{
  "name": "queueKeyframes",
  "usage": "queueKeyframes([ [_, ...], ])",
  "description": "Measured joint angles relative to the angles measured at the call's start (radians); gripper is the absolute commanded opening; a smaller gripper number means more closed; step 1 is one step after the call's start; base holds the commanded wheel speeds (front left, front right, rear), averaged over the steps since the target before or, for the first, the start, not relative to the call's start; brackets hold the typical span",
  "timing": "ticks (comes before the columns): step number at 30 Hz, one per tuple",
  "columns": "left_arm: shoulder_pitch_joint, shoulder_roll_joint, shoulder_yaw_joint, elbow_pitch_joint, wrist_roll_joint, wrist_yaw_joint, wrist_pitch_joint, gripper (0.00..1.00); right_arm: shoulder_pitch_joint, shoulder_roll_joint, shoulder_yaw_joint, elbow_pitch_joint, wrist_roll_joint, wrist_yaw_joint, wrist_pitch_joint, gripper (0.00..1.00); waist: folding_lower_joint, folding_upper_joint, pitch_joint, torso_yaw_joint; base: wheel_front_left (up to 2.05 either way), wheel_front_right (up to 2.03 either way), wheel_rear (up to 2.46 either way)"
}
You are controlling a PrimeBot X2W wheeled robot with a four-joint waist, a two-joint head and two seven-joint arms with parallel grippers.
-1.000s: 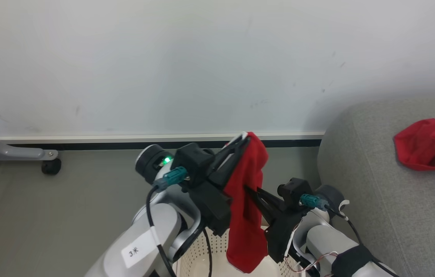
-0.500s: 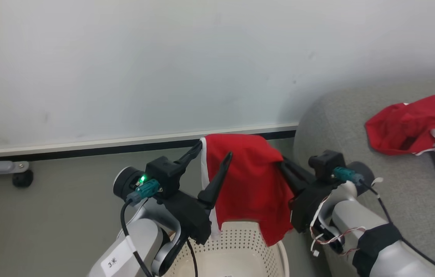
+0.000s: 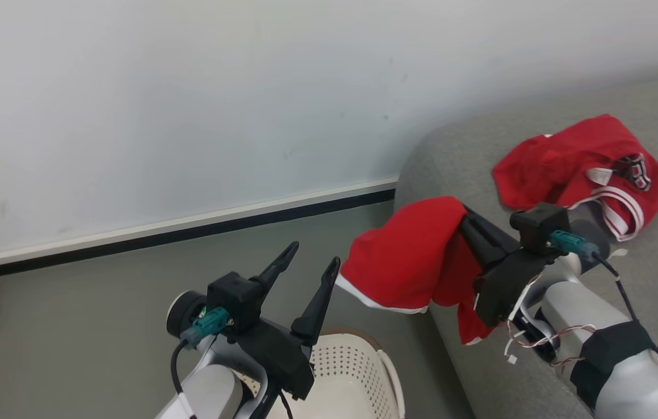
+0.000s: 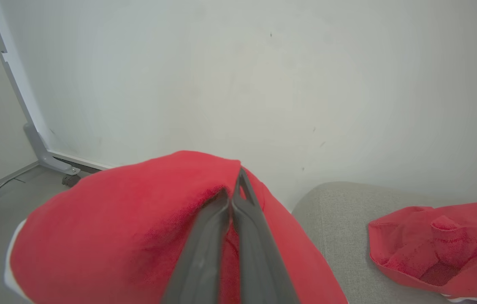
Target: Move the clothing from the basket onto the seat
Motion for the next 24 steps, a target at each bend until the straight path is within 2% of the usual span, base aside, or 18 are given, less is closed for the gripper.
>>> queueKeyframes([
  [12,0.054,-0.001,-0.014,-0.015,0.0,0.008,-0.026,1.0,0.007,-0.072,-0.047,-0.071,-0.011,-0.002,0.0,0.0,0.0,0.0,0.001,-0.118,0.0,0.0,0.0],
  [24,0.072,-0.008,-0.023,-0.024,0.001,0.01,-0.043,1.0,0.021,-0.147,-0.091,-0.153,-0.035,-0.021,0.0,0.0,0.0,0.0,0.013,-0.258,0.0,0.0,0.0],
])
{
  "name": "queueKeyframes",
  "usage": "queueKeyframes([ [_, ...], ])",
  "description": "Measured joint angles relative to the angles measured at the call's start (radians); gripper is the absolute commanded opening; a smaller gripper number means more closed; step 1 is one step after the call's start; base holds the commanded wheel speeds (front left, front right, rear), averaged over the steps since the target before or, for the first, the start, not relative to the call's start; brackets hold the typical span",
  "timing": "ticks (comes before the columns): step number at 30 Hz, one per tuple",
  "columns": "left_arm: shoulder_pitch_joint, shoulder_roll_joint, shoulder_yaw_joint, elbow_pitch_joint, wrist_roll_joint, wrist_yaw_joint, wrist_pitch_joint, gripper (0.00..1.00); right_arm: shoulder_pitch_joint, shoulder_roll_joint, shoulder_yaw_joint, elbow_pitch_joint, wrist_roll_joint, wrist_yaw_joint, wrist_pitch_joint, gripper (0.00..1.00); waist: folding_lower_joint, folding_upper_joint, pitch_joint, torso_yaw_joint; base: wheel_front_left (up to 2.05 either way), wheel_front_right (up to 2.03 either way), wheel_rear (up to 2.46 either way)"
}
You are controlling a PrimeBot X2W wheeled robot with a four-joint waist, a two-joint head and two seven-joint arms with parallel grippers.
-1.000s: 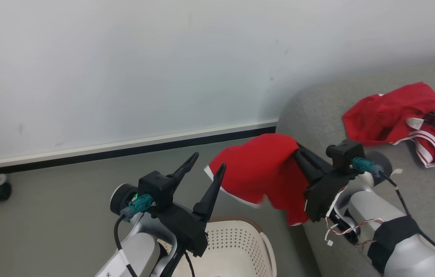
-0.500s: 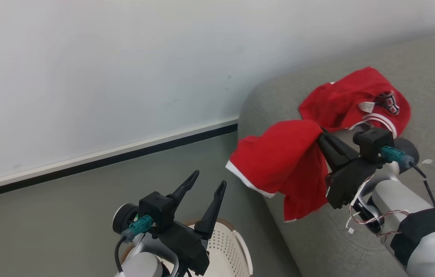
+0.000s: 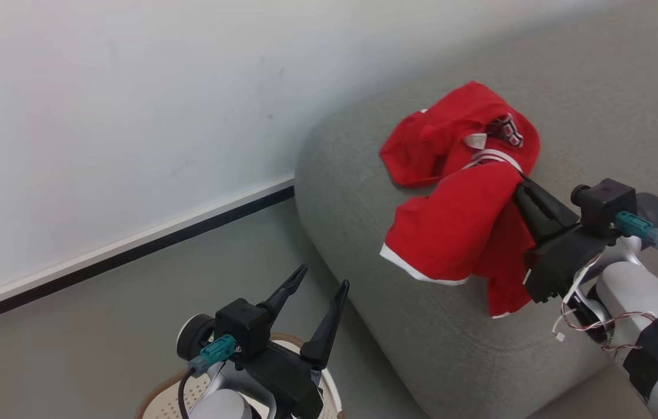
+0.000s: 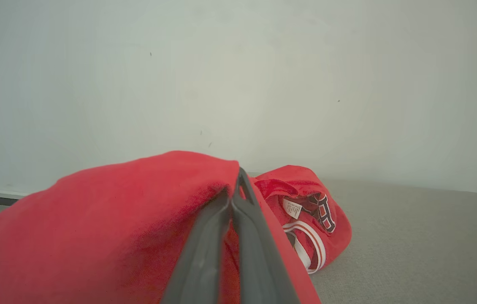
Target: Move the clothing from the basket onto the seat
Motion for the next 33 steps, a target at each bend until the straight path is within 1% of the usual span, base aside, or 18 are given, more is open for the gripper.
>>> queueKeyframes([
  [2,0.0,-0.001,-0.002,-0.001,0.002,0.0,0.0,1.0,0.009,-0.01,-0.007,-0.013,-0.001,-0.007,0.0,0.0,0.0,0.0,0.004,-0.02,0.0,0.0,0.0],
  [6,-0.001,-0.007,-0.012,-0.002,0.003,0.005,0.0,1.0,0.021,-0.033,-0.024,-0.033,-0.002,-0.009,0.0,0.0,0.0,0.0,0.015,-0.052,0.0,0.0,0.0],
  [8,-0.001,-0.013,-0.021,-0.002,0.003,0.005,0.0,1.0,0.03,-0.051,-0.037,-0.044,-0.002,-0.017,0.0,0.0,0.0,0.0,0.025,-0.061,0.0,0.0,0.0],
  [11,-0.006,-0.014,-0.026,-0.002,0.007,-0.001,0.0,1.0,0.035,-0.064,-0.051,-0.052,-0.002,-0.024,0.0,0.0,0.0001,0.0,0.04,-0.066,0.0,0.0,0.0],
  [18,-0.027,-0.013,-0.031,-0.018,0.034,0.0,0.01,1.0,0.017,-0.077,-0.088,-0.07,-0.001,-0.026,0.0,0.0,0.0001,0.0,0.08,-0.056,0.0,0.0,0.0],
  [26,-0.073,0.005,-0.032,-0.052,0.055,0.007,0.034,1.0,-0.114,-0.083,-0.134,-0.041,0.014,-0.025,0.0,0.0,0.0001,0.0,0.14,-0.032,0.0,0.0,0.0],
  [29,-0.096,0.012,-0.036,-0.067,0.065,0.007,0.046,1.0,-0.188,-0.087,-0.155,-0.003,0.024,-0.024,0.0,0.0,0.0001,0.0001,0.173,-0.02,0.0,0.0,0.0],
  [33,-0.128,0.025,-0.045,-0.087,0.075,0.007,0.067,1.0,-0.307,-0.116,-0.192,0.057,0.028,-0.024,0.01,0.0,0.0002,0.0001,0.219,-0.002,0.0,0.0,0.0],
])
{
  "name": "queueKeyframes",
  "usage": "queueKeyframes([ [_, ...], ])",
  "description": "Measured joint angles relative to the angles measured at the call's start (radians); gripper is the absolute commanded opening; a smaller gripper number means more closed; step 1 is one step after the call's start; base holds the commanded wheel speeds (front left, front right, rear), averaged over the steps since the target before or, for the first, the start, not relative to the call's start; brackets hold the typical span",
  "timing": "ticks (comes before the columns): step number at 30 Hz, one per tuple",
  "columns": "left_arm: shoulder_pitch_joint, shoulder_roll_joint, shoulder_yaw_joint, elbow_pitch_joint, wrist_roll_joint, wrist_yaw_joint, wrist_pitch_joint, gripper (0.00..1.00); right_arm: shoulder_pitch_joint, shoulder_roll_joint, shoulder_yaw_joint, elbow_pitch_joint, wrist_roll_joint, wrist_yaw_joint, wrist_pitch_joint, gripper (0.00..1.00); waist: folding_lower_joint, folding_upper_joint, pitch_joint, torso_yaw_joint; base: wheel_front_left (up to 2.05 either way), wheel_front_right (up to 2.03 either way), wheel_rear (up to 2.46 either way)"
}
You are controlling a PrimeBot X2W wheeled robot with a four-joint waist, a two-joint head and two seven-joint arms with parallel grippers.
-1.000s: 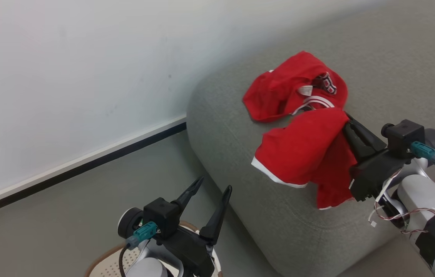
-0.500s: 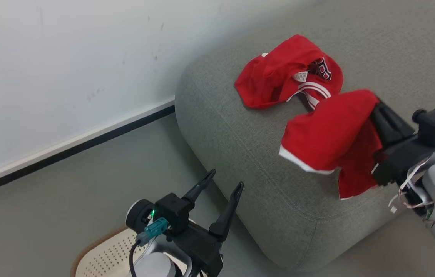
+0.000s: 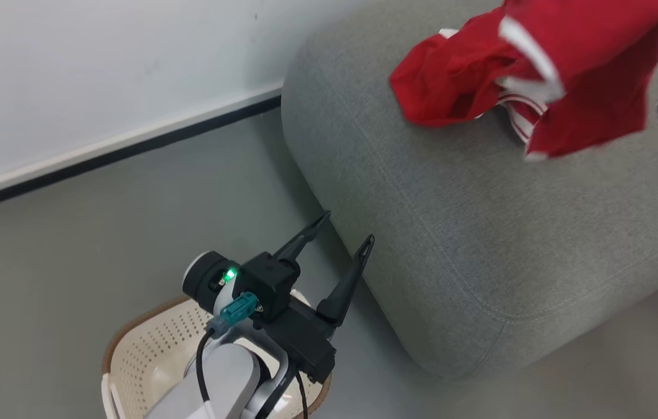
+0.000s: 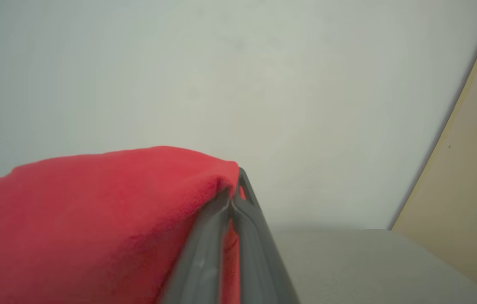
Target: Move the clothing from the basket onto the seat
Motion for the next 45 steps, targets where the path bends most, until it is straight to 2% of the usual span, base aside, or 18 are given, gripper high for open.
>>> queueKeyframes([
  [8,-0.059,0.014,-0.008,-0.061,0.039,-0.001,0.035,1.0,-0.195,-0.05,-0.046,0.113,0.0,0.001,0.018,0.0,0.0001,0.0,0.097,0.048,0.0,0.0,0.0],
  [16,-0.121,0.019,-0.014,-0.122,0.065,-0.001,0.067,1.0,-0.23,-0.079,-0.084,0.218,0.011,-0.015,0.031,0.0,0.0001,0.0,0.198,0.102,0.0,0.0,0.0],
  [20,-0.151,0.033,-0.01,-0.151,0.088,-0.001,0.077,1.0,-0.225,-0.059,-0.09,0.247,0.029,-0.021,0.029,0.0,0.0002,0.0,0.251,0.127,0.0,0.0,0.0],
  [28,-0.205,0.057,0.008,-0.167,0.105,0.0,0.093,1.0,-0.208,0.041,-0.076,0.316,0.037,-0.022,0.023,0.0,0.0002,0.0001,0.356,0.157,0.0,0.0,0.0],
  [37,-0.21,0.077,0.023,-0.133,0.107,-0.008,0.084,1.0,-0.193,0.078,-0.058,0.371,0.035,-0.009,0.006,0.0,0.0,0.0,0.392,0.165,0.0,0.0,0.0],
  [38,-0.21,0.078,0.025,-0.13,0.107,-0.008,0.082,1.0,-0.192,0.079,-0.056,0.374,0.035,-0.007,0.006,0.11,-0.0001,-0.0001,0.388,0.163,0.0,0.0,0.0],
  [39,-0.21,0.078,0.027,-0.126,0.107,-0.008,0.076,1.0,-0.191,0.079,-0.055,0.378,0.035,-0.003,0.006,0.3,-0.0002,-0.0001,0.384,0.162,0.0,0.0,0.0],
  [42,-0.207,0.078,0.033,-0.11,0.103,-0.008,0.063,1.0,-0.176,0.081,-0.053,0.386,0.035,0.001,-0.002,1.0,-0.0002,-0.0001,0.368,0.158,0.0,0.0,0.0],
  [45,-0.203,0.079,0.04,-0.09,0.1,-0.008,0.05,1.0,-0.15,0.086,-0.046,0.394,0.025,0.009,-0.003,1.0,-0.0002,0.0,0.347,0.153,0.0,0.0,0.0],
])
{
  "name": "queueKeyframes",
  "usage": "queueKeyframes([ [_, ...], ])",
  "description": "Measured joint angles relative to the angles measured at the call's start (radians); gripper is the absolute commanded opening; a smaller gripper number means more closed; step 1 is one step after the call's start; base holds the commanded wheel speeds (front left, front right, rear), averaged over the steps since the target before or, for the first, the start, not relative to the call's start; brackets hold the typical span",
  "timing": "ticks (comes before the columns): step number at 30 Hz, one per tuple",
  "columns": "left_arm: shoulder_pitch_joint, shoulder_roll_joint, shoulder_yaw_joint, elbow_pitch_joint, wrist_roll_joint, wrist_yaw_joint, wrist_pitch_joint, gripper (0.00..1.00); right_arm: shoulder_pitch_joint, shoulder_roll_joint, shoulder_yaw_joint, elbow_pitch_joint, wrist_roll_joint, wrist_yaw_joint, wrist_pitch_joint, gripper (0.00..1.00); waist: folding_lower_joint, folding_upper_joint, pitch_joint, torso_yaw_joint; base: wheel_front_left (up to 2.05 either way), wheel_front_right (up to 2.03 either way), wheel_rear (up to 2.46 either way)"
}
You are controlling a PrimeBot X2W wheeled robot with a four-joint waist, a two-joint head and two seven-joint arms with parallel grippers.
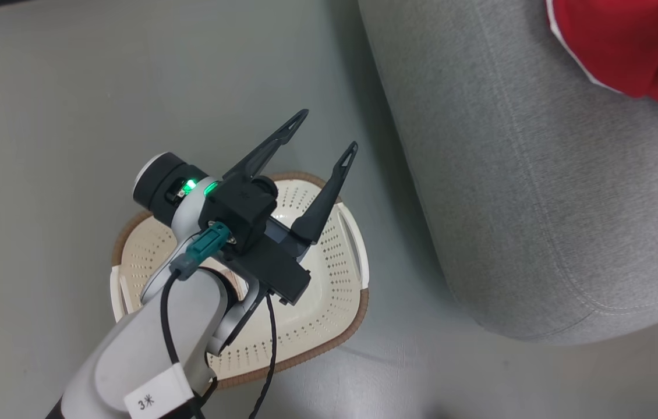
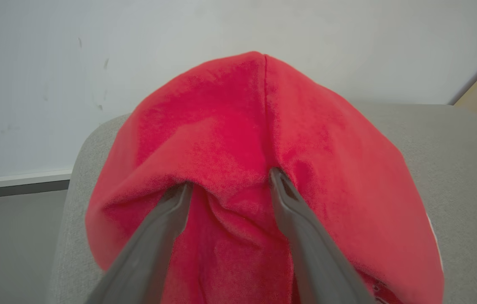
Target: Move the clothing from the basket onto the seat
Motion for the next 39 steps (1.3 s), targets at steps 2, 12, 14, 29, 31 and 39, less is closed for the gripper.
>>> queueKeyframes([
  [2,0.005,-0.001,0.005,0.013,-0.007,0.0,-0.01,1.0,0.015,0.0,0.003,0.003,-0.003,0.001,0.0,1.0,-0.0001,0.0,-0.016,-0.003,0.0,0.0,0.0],
  [12,0.087,-0.009,0.03,0.086,-0.05,0.016,-0.073,1.0,0.134,0.011,0.023,-0.048,-0.033,0.015,-0.004,1.0,-0.0001,-0.0001,-0.13,-0.01,0.0,0.0,0.0],
  [14,0.105,-0.01,0.04,0.095,-0.06,0.019,-0.086,1.0,0.159,0.017,0.024,-0.065,-0.034,0.017,-0.005,1.0,-0.0002,-0.0001,-0.153,-0.009,0.0,0.0,0.0],
  [29,0.287,0.001,0.137,0.149,-0.115,0.094,-0.153,1.0,0.376,0.084,0.002,-0.211,-0.035,0.007,-0.005,1.0,-0.0003,-0.0002,-0.328,0.039,0.0,0.0,0.0],
  [31,0.321,0.006,0.151,0.148,-0.121,0.103,-0.161,1.0,0.417,0.094,-0.005,-0.24,-0.035,-0.002,-0.005,1.0,-0.0003,-0.0002,-0.351,0.052,0.0,0.0,0.0],
  [39,0.459,0.033,0.227,0.133,-0.136,0.133,-0.173,1.0,0.558,0.13,-0.012,-0.376,-0.049,-0.039,-0.005,1.0,-0.0002,-0.0003,-0.434,0.112,0.0,0.0,0.0],
])
